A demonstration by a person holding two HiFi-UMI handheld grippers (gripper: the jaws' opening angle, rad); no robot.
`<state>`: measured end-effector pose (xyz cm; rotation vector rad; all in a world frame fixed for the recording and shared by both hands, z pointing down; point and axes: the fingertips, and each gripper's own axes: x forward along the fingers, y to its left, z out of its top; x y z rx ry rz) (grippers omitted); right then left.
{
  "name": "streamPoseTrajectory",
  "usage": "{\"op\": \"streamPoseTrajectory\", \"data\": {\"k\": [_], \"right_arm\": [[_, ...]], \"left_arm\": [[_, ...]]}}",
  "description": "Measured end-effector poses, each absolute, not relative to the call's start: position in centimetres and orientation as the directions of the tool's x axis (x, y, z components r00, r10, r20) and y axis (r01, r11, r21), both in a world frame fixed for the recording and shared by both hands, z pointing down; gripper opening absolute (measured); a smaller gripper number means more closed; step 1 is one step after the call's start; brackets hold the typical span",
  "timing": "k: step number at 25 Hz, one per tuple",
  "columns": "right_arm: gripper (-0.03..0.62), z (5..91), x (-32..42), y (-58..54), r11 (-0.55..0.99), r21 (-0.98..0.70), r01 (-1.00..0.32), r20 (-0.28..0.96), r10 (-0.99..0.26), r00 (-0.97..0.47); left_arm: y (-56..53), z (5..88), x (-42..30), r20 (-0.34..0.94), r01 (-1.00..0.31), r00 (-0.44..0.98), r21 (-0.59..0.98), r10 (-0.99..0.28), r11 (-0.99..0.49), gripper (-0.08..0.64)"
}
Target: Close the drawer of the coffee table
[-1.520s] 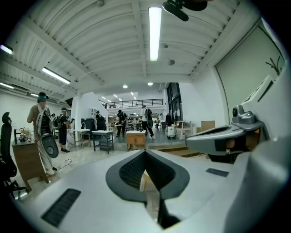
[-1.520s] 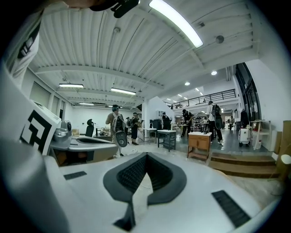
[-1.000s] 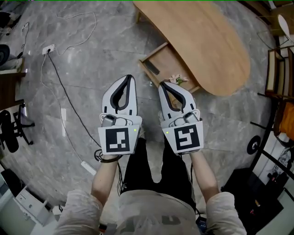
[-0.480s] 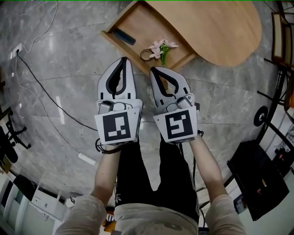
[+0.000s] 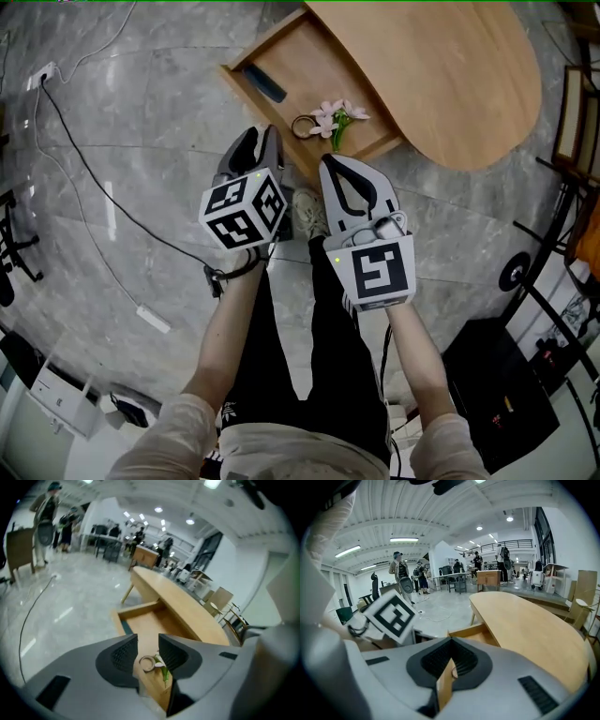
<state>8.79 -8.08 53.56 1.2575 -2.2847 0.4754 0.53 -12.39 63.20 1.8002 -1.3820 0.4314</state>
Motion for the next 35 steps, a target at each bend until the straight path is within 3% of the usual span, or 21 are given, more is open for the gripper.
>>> {"op": "streamPoseTrajectory", "data": {"k": [2,7,15,27,35], "right_arm": [[0.006,53.6,8.8,-8.0,0.53,-0.076,-0.844,0.579,-0.666,-0.471],[0.006,54.6,8.2,-7.4,0.581,-0.099,-0.808,0.615,-0.603,-0.509],[0.006,55.5,6.3,-6.7,0.674,-0.104,-0.732,0.656,-0.507,-0.56],[0.006,54.5,8.2,-8.8,0.627,-0.114,-0.771,0.634,-0.552,-0.542],[0.006,54.1,9.8,-8.5,0.618,-0.095,-0.78,0.632,-0.568,-0.527]], "left_arm": [[-12.0,67.2,0.1,0.745,-0.902,0.326,0.429,-0.582,0.045,0.14],[-11.9,72.2,0.0,0.801,-0.854,0.295,0.466,-0.522,0.232,0.14],[-11.7,75.8,0.7,0.844,-0.809,0.282,0.465,-0.456,0.359,0.119],[-11.6,75.7,0.5,0.869,-0.828,0.265,0.427,-0.417,0.363,0.089],[-13.0,72.7,1.6,0.832,-0.827,0.294,0.469,-0.471,0.311,0.091]]}}
